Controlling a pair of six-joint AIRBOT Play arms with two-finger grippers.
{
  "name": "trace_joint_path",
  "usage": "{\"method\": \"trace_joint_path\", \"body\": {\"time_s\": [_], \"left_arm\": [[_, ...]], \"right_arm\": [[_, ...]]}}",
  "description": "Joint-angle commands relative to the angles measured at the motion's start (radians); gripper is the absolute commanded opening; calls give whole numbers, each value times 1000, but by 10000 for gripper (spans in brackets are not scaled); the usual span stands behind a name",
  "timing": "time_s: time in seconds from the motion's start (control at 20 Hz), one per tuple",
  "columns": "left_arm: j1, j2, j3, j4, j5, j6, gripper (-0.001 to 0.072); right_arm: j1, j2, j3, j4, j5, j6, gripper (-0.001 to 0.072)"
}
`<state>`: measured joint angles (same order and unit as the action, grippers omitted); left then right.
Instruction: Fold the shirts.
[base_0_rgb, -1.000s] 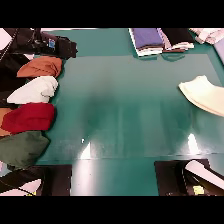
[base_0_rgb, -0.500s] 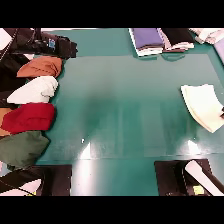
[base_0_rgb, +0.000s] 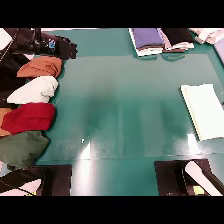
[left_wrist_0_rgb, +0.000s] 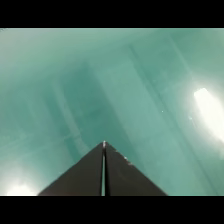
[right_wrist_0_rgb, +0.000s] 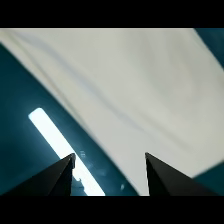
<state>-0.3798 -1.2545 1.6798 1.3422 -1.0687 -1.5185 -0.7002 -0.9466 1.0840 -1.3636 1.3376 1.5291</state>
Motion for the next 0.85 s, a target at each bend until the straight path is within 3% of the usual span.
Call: {"method": "trace_joint_path", "body": {"time_s": [0.0,0.15,0.25,0.3,0.35,0.4,0.8], "left_arm": [[0,0,0,0,7,1,30],[0,0,0,0,19,1,30],[0,0,0,0,37,1,30],[0,0,0,0,47,1,31],[0,0,0,0,53,1,30],[0,0,0,0,63,1,30],[0,0,0,0,111,1,30]], "right_arm": [[194,0,88,230,6,0,520],[450,-2,93,235,-53,0,519],[590,-14,93,236,-78,-1,473],[652,-23,93,236,-84,-2,321],[706,-31,93,236,-86,-22,120],[750,-39,93,235,-87,-47,16],[843,-67,93,238,-77,-56,16]]}}
